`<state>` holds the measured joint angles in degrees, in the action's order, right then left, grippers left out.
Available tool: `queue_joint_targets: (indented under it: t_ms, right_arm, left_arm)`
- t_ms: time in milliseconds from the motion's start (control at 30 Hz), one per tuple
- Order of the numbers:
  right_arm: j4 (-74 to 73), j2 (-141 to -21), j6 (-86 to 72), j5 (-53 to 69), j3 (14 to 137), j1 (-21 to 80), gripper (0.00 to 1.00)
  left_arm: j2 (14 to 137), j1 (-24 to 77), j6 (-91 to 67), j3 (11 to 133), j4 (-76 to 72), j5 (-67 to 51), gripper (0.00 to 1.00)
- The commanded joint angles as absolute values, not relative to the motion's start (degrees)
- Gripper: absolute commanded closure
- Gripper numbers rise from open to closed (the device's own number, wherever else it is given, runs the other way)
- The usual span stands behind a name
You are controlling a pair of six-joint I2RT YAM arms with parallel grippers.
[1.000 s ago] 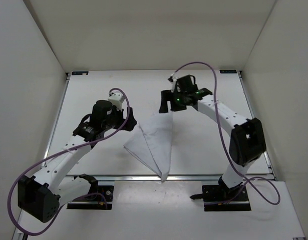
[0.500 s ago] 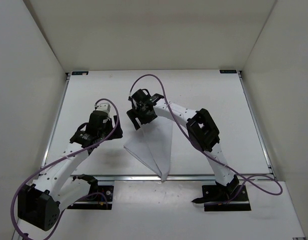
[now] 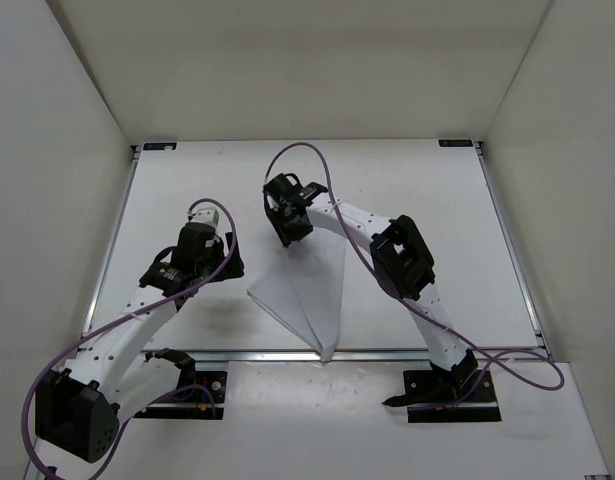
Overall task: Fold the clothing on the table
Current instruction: Flatten the skirt out
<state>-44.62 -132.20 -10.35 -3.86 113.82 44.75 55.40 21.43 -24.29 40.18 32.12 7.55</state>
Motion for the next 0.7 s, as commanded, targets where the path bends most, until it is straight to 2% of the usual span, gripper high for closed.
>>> queue_joint_targets:
  t_ms: [0, 33, 133, 367, 400, 467, 533, 567, 667]
  right_arm:
    - [-44.4, -134.1, -10.8, -4.7, 115.8, 43.6, 0.68]
    - [-44.5, -133.9, -10.8, -4.7, 116.1, 43.7, 0.71]
    - [-44.3, -133.8, -11.1, -3.5, 115.5, 43.4, 1.0]
    - [-45.6, -132.2, -11.9, -1.9, 118.1, 43.2, 0.99]
    - [-45.8, -131.8, -12.8, -0.8, 118.5, 43.2, 0.92]
    - [-44.4, -130.5, -12.0, 1.1, 117.6, 42.8, 0.65]
    - [-42.8, -129.9, -11.9, 2.9, 116.0, 43.4, 0.52]
    - [-41.9, -129.6, -12.0, 4.0, 115.4, 43.5, 0.47]
    - [-42.1, -130.9, -12.0, 4.7, 115.7, 44.6, 0.42]
  left_arm:
    - [54.8, 21.0, -24.0, 40.6, 31.8, 8.7, 0.11]
    - [55.0, 21.2, -24.2, 40.7, 31.9, 8.4, 0.11]
    - [55.2, 20.7, -24.0, 40.6, 31.7, 8.3, 0.11]
    - [55.0, 20.5, -23.9, 40.2, 31.0, 7.8, 0.11]
    - [54.8, 20.3, -24.2, 39.6, 30.6, 7.5, 0.11]
    - [54.8, 20.0, -24.3, 39.0, 30.2, 6.8, 0.11]
    - [54.8, 20.0, -24.4, 38.1, 29.6, 5.8, 0.13]
    - [54.6, 20.0, -24.5, 37.9, 29.3, 5.0, 0.13]
    - [54.8, 20.0, -24.8, 35.9, 28.9, 4.1, 0.18]
